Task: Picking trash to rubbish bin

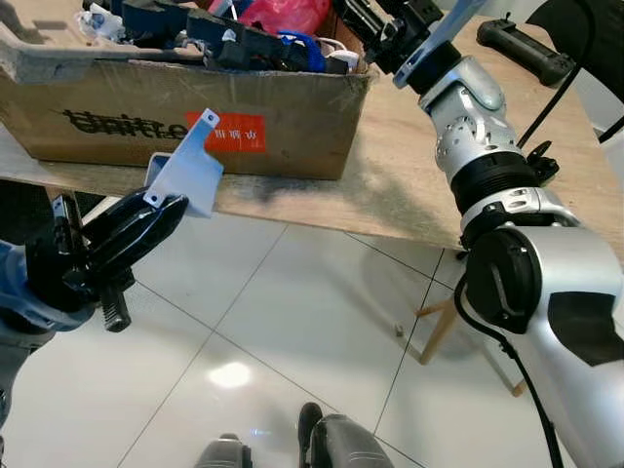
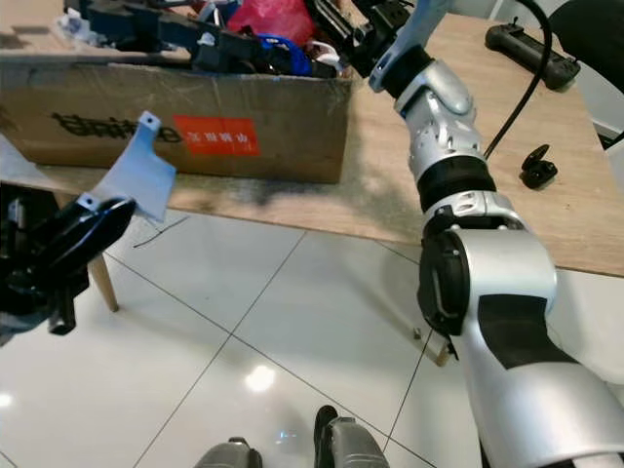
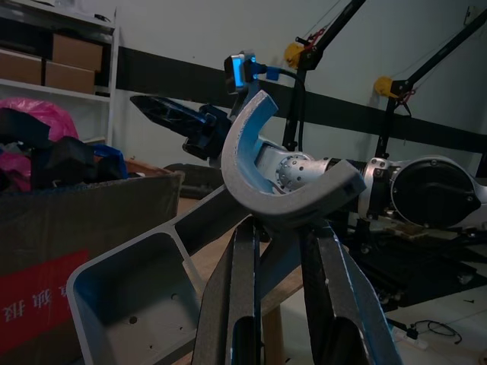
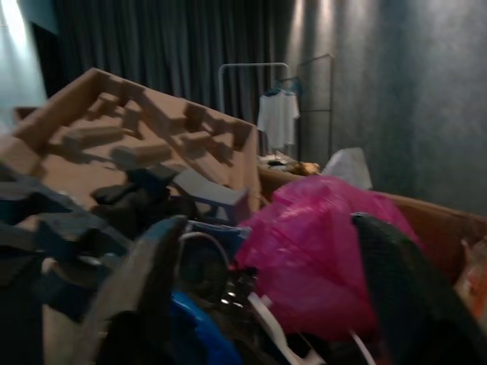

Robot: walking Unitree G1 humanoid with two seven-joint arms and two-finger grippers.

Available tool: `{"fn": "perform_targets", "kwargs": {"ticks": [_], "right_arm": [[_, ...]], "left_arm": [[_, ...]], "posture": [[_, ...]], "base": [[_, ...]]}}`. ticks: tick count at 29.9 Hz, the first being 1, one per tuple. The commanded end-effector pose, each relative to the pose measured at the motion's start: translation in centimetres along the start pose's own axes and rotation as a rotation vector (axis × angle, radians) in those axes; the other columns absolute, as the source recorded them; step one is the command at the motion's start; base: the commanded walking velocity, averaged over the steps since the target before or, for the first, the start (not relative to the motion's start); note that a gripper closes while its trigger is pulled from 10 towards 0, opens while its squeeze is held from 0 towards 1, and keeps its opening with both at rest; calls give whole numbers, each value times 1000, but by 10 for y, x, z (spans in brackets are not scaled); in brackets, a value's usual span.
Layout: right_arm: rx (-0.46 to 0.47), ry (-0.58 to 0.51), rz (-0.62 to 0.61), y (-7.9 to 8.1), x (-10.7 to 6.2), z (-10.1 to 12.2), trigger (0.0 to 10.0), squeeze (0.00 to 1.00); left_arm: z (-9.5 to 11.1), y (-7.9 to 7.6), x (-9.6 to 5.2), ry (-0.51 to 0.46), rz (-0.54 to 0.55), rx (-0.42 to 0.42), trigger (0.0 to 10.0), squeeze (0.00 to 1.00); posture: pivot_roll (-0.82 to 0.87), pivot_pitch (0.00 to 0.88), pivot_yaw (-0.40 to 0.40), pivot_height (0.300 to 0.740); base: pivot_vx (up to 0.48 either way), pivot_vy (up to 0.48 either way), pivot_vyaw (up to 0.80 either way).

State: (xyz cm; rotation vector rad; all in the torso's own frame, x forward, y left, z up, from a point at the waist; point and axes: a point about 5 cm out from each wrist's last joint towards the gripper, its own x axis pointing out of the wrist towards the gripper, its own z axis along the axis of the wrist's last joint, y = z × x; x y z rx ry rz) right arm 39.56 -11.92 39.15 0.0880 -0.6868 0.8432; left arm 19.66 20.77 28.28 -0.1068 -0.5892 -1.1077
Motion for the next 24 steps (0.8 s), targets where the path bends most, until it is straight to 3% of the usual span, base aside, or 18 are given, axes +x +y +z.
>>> {"fn": "perform_targets", "kwargs": {"ticks": [1, 4, 5, 11, 13, 15, 16, 17, 23, 24], "right_arm": [[-6, -30, 41, 2, 1, 4, 10000, 1000], [85, -69, 263, 14, -6, 2, 10000, 914], [126, -88, 328, 17, -10, 2, 10000, 0], [226, -172, 490, 28, -30, 7, 10000, 0], [288, -223, 618, 43, -44, 15, 10000, 0], [288, -223, 618, 43, -44, 15, 10000, 0], [308, -225, 686, 51, -51, 17, 10000, 0], [315, -197, 774, 61, -59, 15, 10000, 0], [324, -93, 919, 79, -72, 5, 10000, 0], [324, -29, 976, 87, -77, -2, 10000, 0]], "left_arm": [[4, -3, 2, 23, -29, 19, 10000, 0], [6, -2, 6, 12, -37, 33, 10000, 0], [6, -1, 7, 8, -41, 37, 10000, 0], [5, 2, 11, -1, -54, 41, 10000, 0], [2, 4, 14, -13, -59, 36, 10000, 0], [2, 4, 14, -13, -59, 36, 10000, 0], [1, 5, 15, -18, -62, 31, 10000, 0], [-2, 5, 18, -24, -68, 23, 10000, 0], [-9, 3, 23, -22, -91, 1, 10000, 0], [-11, 1, 25, -28, -112, -15, 10000, 0]], "posture": [[179, 290, -73, 740], [177, 278, -72, 740], [175, 265, -70, 740], [166, 249, -63, 740], [159, 233, -59, 740], [159, 233, -59, 740], [159, 230, -60, 740], [159, 218, -58, 740], [163, 209, -57, 740], [166, 205, -60, 740]], "base": [[0, 0, 0], [0, 0, 0], [0, 0, 0], [0, 0, 0], [0, 0, 0], [0, 0, 0], [0, 0, 0], [0, 0, 0], [0, 0, 0], [0, 0, 0]]}}
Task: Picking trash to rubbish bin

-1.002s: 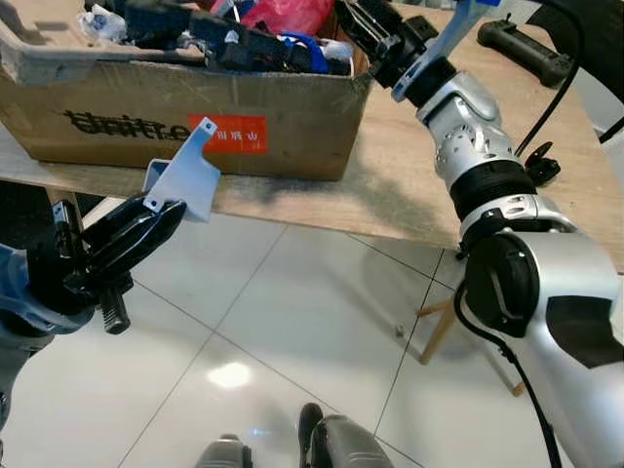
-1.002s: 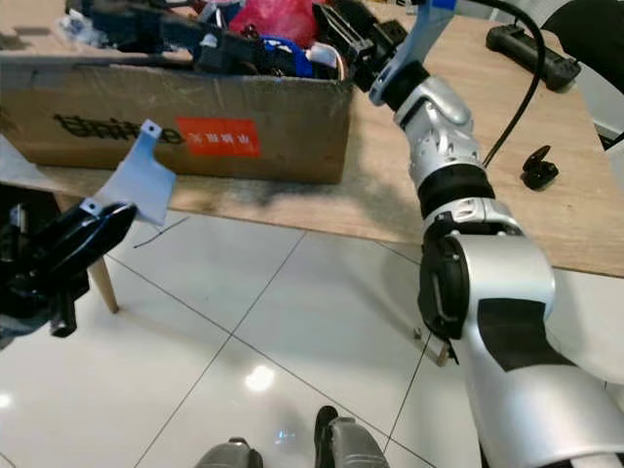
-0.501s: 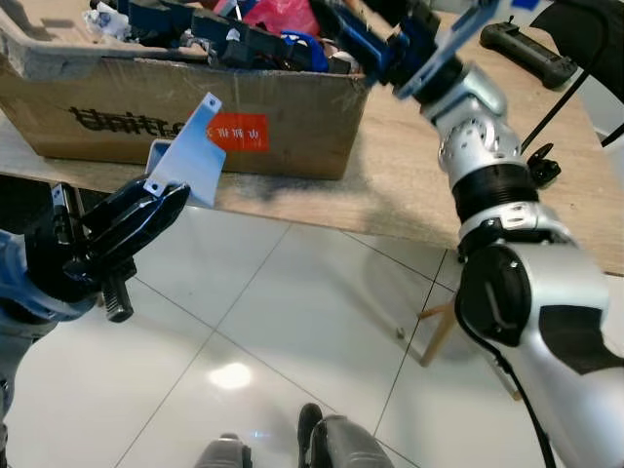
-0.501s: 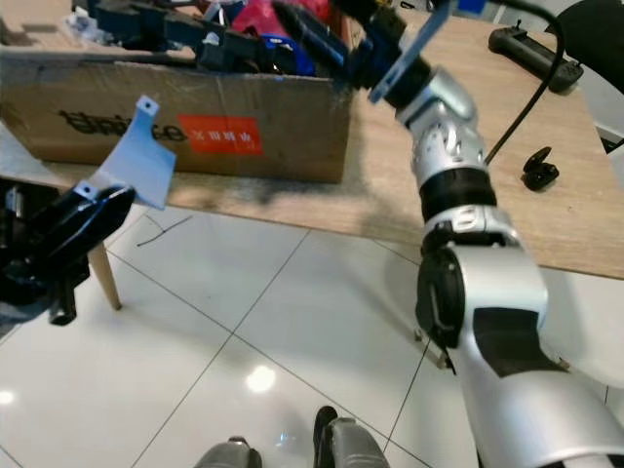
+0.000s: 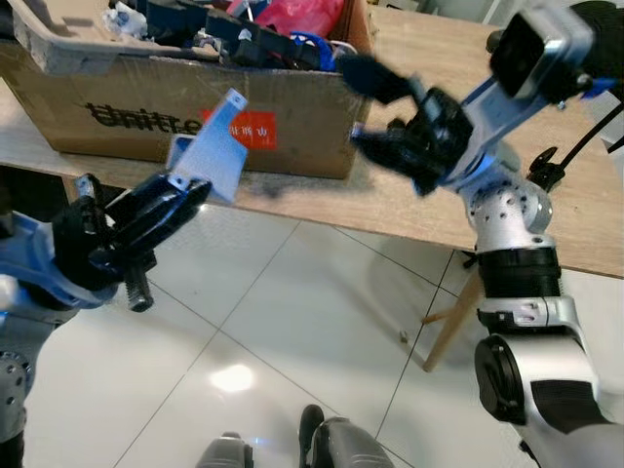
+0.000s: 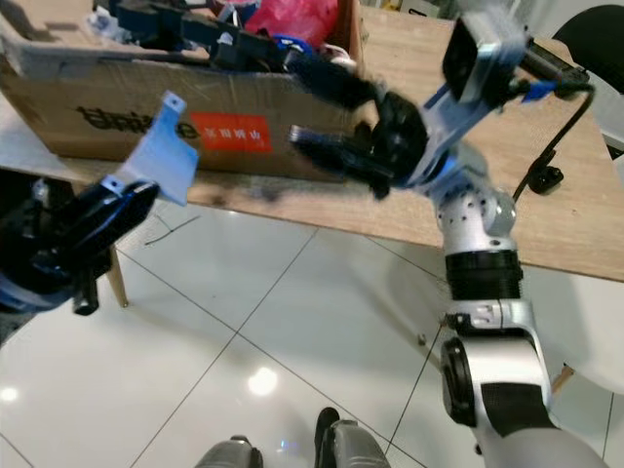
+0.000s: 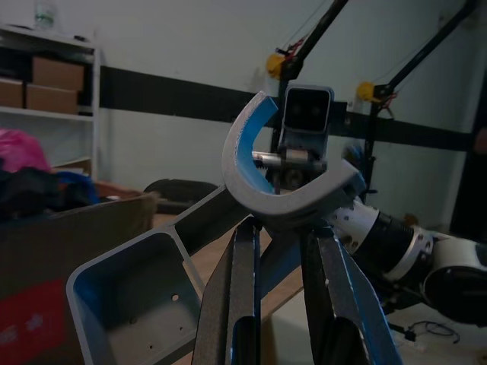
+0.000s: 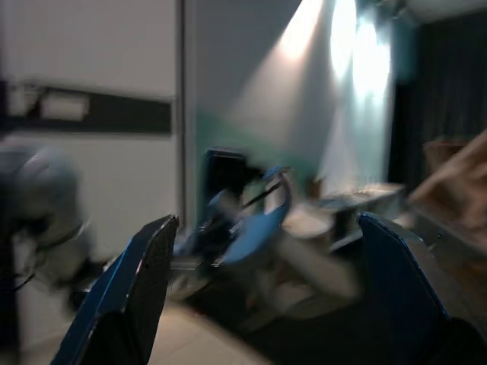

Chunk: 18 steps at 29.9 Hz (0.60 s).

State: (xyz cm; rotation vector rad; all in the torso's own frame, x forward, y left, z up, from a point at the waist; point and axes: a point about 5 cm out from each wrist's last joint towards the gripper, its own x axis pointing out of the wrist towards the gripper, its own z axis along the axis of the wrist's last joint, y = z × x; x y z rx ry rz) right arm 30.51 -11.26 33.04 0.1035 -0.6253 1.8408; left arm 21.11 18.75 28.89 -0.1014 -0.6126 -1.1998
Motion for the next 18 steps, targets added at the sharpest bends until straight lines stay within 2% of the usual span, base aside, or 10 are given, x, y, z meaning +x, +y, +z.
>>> {"fn": "perform_targets", "kwargs": {"ticks": [1, 2, 5, 10, 11, 18], "right_arm": [[29, 98, 93, 12, 5, -11, 10000, 0], [42, 136, 117, 16, 5, -16, 10000, 0], [48, 157, 131, 18, 5, -19, 10000, 0], [53, 175, 145, 25, 0, -7, 10000, 0], [38, 210, 154, 26, -1, -4, 10000, 0], [-5, 252, 177, 28, 2, 5, 10000, 0]], "left_arm": [[-4, -6, 4, -10, -52, -21, 10000, 0], [-4, -9, 6, -9, -80, -39, 10000, 0], [-4, -11, 6, -7, -104, -55, 10000, 0], [-4, -18, 6, -11, -173, -104, 10000, 0], [-5, -21, 7, -3, -217, -128, 10000, 0], [-8, -22, 7, 30, -259, -150, 10000, 0]], "posture": [[167, 203, -61, 740], [169, 201, -62, 740], [171, 202, -62, 740], [175, 199, -65, 740], [175, 195, -70, 740], [176, 194, -70, 740]], "base": [[0, 0, 0], [0, 0, 0], [0, 0, 0], [0, 0, 0], [0, 0, 0], [0, 0, 0]]}}
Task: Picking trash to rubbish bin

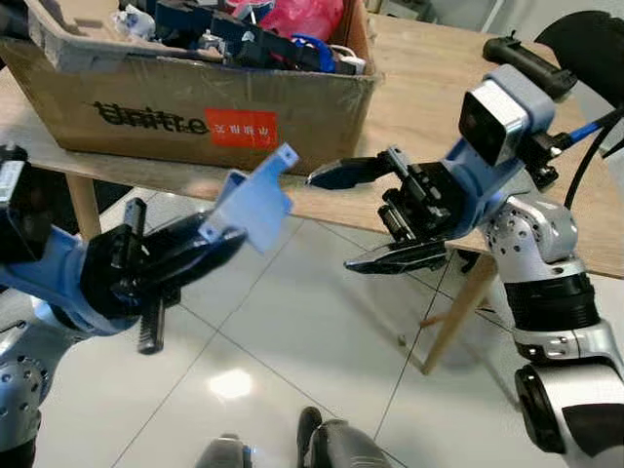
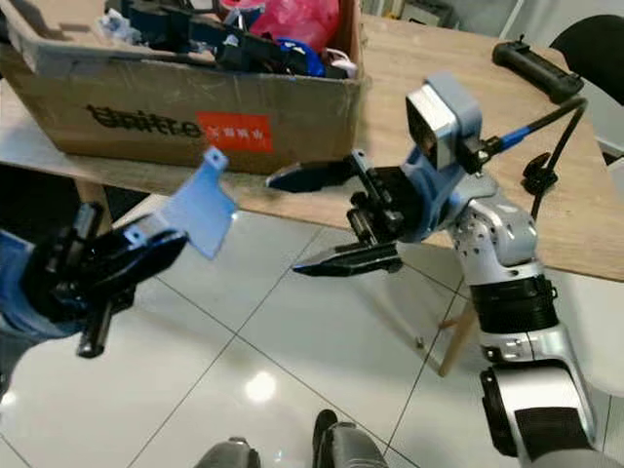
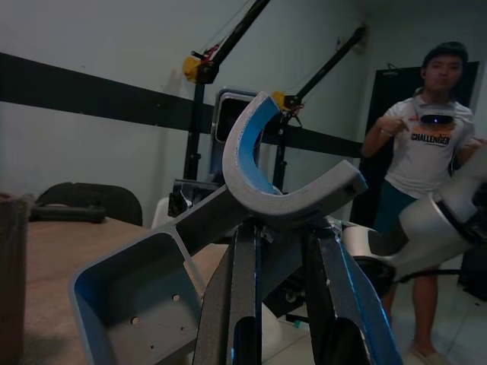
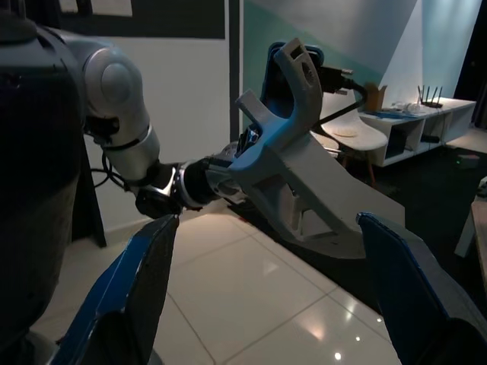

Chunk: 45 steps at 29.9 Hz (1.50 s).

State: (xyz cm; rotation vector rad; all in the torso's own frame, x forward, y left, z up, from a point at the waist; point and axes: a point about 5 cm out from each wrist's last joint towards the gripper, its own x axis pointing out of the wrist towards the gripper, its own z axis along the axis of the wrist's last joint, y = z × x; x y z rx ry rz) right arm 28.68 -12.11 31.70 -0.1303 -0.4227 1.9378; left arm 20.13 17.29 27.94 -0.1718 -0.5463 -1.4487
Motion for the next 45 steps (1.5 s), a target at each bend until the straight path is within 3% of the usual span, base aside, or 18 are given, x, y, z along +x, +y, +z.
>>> {"fn": "perform_targets", "kwargs": {"ticks": [1, 10, 22, 29, 42, 43, 45], "right_arm": [[-58, 9, 58, 4, 5, 9, 10000, 0], [-30, 149, 76, 5, 7, -1, 10000, 0], [-38, 214, 94, 1, 16, -15, 10000, 0], [-61, 258, 105, -2, 22, -24, 10000, 0], [-59, 345, 160, -1, 29, -32, 10000, 0], [-58, 356, 158, -1, 28, -33, 0, 0], [-59, 367, 149, -2, 26, -33, 0, 0]], "left_arm": [[1, -5, 3, 39, -47, -3, 10000, 0], [-7, -7, 4, 95, -122, -58, 10000, 0], [-20, 2, -3, 196, -164, -117, 10000, 0], [-25, 11, -4, 222, -155, -116, 10000, 0], [-24, 19, 6, 238, -255, -120, 10000, 0], [-23, 20, 6, 239, -259, -114, 10000, 0], [-21, 21, 6, 241, -258, -108, 10000, 0]], "posture": [[176, 194, -70, 740], [166, 190, -74, 740], [158, 171, -74, 740], [158, 170, -74, 740], [144, 170, -75, 740], [141, 169, -74, 740], [141, 168, -74, 740]], "base": [[0, 0, 0], [0, 0, 0], [0, 0, 0], [0, 0, 0], [0, 0, 0], [0, 0, 0], [0, 0, 0]]}}
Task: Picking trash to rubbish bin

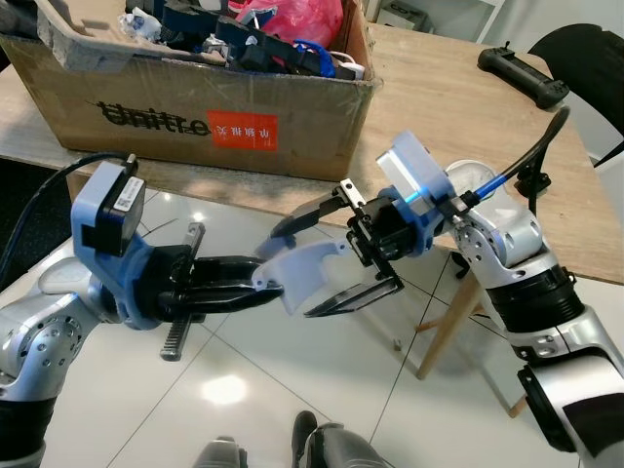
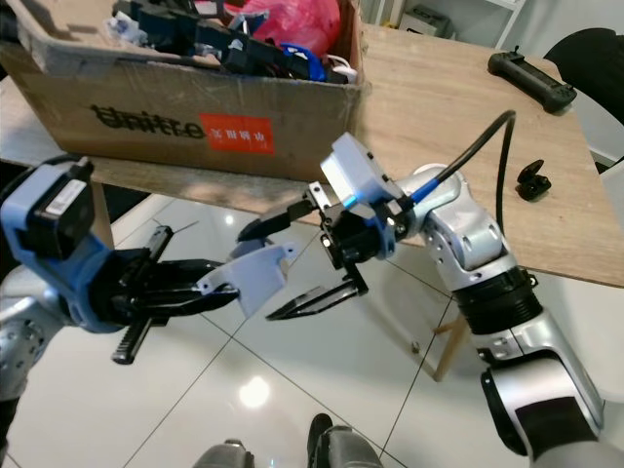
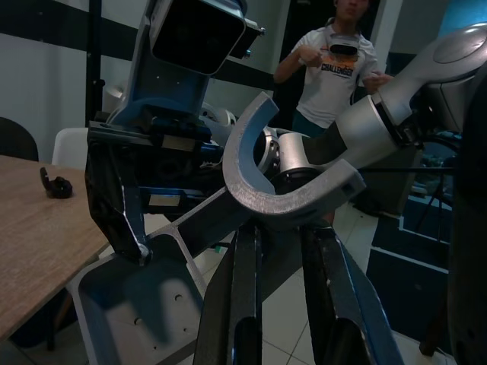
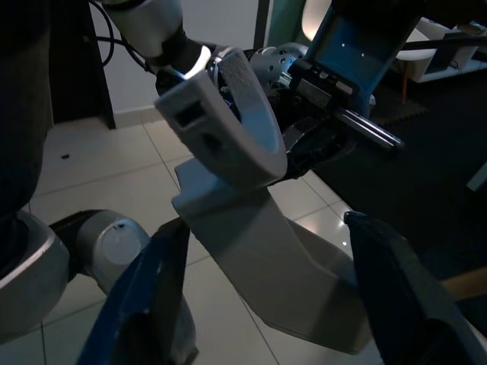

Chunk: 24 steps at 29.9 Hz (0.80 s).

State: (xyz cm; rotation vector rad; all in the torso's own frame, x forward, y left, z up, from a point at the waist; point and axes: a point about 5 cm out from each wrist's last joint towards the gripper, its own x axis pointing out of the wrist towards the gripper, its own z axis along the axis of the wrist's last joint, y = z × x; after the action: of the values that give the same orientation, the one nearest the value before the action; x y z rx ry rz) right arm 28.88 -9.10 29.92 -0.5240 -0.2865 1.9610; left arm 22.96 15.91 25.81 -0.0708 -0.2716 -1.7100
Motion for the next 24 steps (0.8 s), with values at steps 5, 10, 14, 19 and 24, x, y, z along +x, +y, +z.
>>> {"fn": "perform_targets", "kwargs": {"ticks": [5, 10, 14, 19, 24], "right_arm": [[16, 54, 28, 3, 1, -8, 0, 0], [-3, 56, 19, 2, 0, -8, 0, 0], [-9, 56, 19, 1, -1, -8, 0, 0], [-7, 45, 19, 1, -1, -7, 0, 0], [-9, 24, 10, 0, -2, -6, 0, 0]], "left_arm": [[13, 0, -2, 26, -21, 60, 10000, 0], [13, 0, -3, 32, -30, 59, 10000, 0], [13, 1, -2, 38, -45, 54, 10000, 0], [12, 2, -2, 40, -59, 50, 10000, 0], [13, 4, -1, 29, -57, 40, 10000, 0]], "posture": [[140, 168, -73, 740], [141, 169, -72, 740], [140, 170, -71, 740], [141, 169, -71, 740], [139, 170, -70, 740]], "base": [[0, 0, 0], [0, 0, 0], [0, 0, 0], [0, 0, 0], [0, 0, 0]]}}
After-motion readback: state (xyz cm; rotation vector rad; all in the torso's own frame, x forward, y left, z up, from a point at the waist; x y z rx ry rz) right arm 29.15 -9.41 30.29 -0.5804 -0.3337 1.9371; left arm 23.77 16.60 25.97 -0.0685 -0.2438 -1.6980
